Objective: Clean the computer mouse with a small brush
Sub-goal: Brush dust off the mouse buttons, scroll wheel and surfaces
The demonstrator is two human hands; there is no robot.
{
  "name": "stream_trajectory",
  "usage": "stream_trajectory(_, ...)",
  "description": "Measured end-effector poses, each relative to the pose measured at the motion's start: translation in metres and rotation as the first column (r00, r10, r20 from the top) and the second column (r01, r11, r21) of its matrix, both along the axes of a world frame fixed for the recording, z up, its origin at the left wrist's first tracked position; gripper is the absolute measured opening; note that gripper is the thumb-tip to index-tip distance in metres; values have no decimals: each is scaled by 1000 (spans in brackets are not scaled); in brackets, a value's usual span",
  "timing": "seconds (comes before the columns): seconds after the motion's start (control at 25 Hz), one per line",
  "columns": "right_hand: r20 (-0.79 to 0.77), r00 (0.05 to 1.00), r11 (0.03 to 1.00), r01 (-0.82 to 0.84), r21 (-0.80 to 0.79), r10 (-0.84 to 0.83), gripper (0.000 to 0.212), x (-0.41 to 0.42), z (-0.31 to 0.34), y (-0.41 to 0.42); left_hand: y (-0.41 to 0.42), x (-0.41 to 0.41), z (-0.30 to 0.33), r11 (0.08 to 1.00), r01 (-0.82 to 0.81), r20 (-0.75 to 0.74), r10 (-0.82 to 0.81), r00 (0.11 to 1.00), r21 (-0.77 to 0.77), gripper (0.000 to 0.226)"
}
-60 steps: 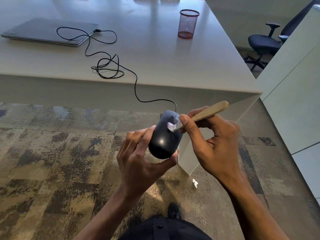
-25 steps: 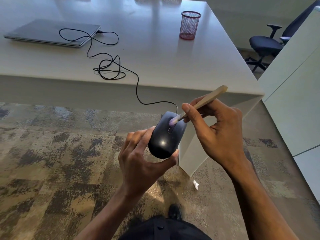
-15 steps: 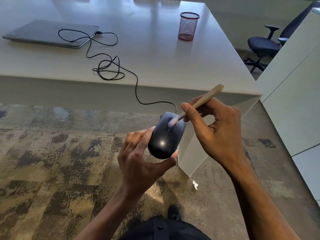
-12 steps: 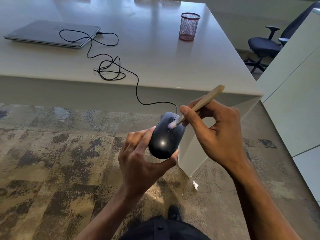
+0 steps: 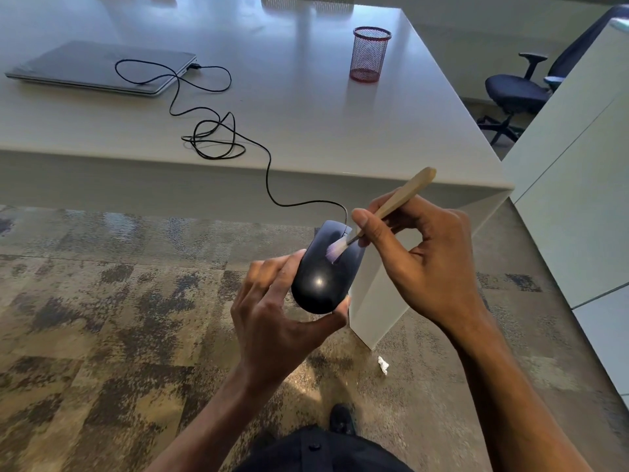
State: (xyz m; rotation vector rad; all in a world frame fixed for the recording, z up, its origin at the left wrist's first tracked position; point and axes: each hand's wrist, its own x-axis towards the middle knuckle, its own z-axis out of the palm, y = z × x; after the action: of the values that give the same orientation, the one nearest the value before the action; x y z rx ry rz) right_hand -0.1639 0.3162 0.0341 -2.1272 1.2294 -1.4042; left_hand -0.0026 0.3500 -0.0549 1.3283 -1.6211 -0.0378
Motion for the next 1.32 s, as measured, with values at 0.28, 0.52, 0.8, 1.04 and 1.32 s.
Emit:
stream_trajectory(0.28,13,996,996,83,-23,-83,15,-1,-6,-4,-1,0,-2,1000,-10,1,10,1000,-4,69)
stream_trajectory(0.52,43,997,998,-59,30,57,8,1,-4,-1,-1,1,-2,1000,-12,11,12,1000,5,70)
stream_trajectory(0.8,48,998,999,50,-16,-49,13,1,-10,-1,-1,2,-2,1000,-14,14,14,1000,2,70)
stream_trajectory(1.04,42,998,998,52,-17,-51,14,4,-11,-1,0,2,-2,1000,-12,9,12,1000,4,70)
stream_trajectory(1.32,65,998,1000,-18,3,18,8,5,-12,1,0,2,-3,1000,-18,13,18,1000,5,70)
